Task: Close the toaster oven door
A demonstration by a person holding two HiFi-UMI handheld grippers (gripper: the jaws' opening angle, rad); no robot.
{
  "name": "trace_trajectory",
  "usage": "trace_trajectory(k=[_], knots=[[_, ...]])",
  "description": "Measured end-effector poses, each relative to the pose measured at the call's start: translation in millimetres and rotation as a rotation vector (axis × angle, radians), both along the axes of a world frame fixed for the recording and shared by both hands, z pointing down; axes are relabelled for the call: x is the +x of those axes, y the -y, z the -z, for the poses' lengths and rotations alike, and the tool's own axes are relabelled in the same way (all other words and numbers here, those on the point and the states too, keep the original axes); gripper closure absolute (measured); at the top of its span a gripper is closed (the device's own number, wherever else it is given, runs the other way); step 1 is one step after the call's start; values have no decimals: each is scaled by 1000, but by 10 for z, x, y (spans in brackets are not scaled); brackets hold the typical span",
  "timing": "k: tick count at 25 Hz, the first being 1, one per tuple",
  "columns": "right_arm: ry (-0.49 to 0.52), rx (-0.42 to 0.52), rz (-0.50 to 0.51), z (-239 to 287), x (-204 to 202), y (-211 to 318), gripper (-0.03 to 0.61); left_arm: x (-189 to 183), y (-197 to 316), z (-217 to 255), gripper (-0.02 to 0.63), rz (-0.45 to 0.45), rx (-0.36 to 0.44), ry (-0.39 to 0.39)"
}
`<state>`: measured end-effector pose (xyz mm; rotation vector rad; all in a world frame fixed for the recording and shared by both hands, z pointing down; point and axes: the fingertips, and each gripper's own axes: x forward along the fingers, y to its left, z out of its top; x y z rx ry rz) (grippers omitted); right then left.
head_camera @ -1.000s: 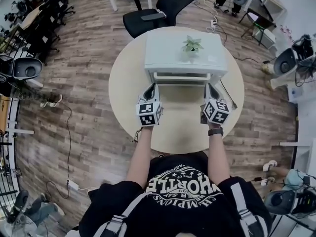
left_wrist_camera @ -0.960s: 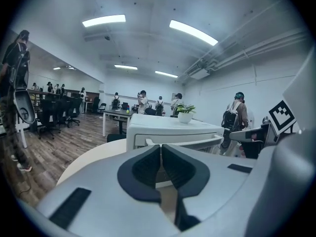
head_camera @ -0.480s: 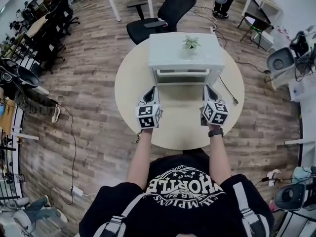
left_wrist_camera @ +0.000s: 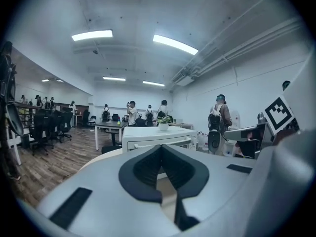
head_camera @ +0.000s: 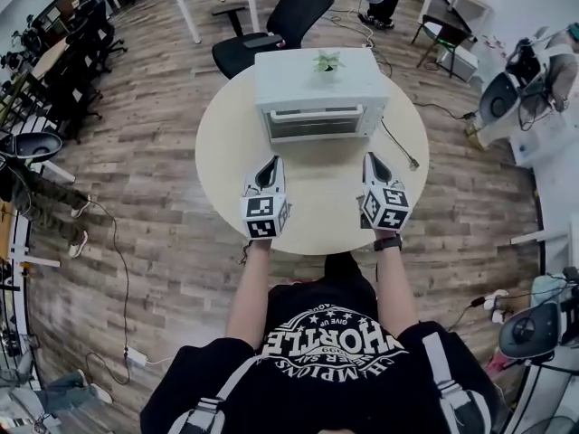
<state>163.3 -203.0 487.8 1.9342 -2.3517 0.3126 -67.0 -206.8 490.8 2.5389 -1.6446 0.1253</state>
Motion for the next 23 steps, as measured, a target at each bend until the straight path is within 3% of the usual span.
trace_trajectory(k=[15,19,23], knots=[[7,3,-19,-20,-165,-829,557,-198,-688,-8,597,0,12,-31],[-12,-24,-2,-89,-80,-853,557,-55,-732,-271,595,-30,-82,-40],[-6,-64,-40,-213,256,-719,557,369,-665,-656,595,-146,-236,-52]])
